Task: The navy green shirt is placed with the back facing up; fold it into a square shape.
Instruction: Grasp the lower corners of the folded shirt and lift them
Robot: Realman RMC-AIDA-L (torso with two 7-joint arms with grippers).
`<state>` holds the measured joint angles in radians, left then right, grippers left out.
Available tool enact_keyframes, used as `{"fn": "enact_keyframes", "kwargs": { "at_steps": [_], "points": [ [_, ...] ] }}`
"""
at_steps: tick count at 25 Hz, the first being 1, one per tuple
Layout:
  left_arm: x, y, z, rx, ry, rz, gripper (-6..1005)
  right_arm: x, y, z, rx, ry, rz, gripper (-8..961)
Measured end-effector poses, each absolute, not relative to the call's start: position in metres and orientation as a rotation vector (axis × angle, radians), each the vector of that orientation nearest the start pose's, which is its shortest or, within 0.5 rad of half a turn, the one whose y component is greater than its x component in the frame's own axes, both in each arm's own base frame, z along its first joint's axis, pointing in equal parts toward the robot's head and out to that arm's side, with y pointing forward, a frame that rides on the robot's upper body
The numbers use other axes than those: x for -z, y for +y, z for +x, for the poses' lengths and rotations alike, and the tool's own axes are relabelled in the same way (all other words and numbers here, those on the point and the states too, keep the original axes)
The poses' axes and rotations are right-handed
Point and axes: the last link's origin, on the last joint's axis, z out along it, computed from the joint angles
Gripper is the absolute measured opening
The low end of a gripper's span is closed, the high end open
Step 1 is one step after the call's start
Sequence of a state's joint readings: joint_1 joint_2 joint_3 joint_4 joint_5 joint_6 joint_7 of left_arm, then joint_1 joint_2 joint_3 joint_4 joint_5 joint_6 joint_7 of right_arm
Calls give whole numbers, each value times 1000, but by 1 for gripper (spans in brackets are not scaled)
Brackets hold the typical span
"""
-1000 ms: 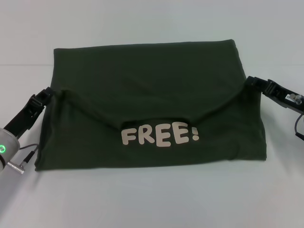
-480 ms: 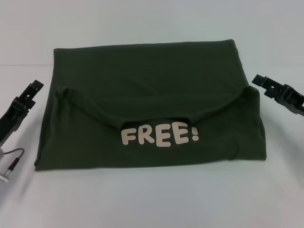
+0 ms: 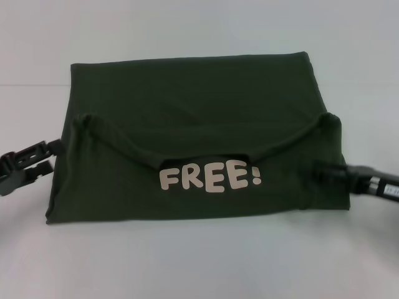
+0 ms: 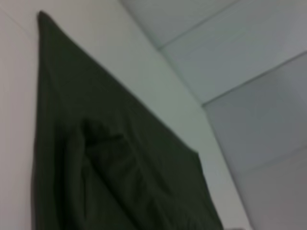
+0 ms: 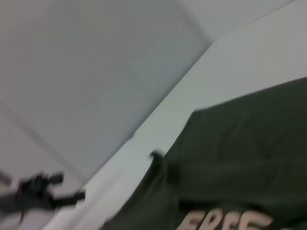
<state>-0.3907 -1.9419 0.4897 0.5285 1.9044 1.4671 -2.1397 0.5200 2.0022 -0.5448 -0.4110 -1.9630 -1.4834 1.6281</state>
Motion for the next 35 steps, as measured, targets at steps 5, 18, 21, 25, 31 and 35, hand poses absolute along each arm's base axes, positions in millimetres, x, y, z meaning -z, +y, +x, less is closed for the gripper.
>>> {"fn": "enact_keyframes", "kwargs": {
  "at_steps": [5, 18, 21, 25, 31, 35],
  "points": [
    [-96, 308, -348, 808, -1805, -2049, 890, 7, 313, 293, -798, 1089, -2630, 858],
    [-64, 325, -357, 545, -1834, -2018, 889, 18, 304, 292, -762, 1048, -2692, 856],
    [-62, 327, -360, 536, -1824, -1997, 889, 18, 305, 292, -758, 1056, -2687, 856],
    [-58, 327, -361, 527, -1826, -1997, 889, 18, 305, 293, -757, 1059, -2686, 856],
    [-50, 327, -357, 529, -1823, -2019, 889, 19, 305, 292, -759, 1064, -2686, 856],
    [-48, 327, -358, 521, -1811, -2022, 890, 20, 305, 291, -761, 1066, -2689, 856]
  ]
}}
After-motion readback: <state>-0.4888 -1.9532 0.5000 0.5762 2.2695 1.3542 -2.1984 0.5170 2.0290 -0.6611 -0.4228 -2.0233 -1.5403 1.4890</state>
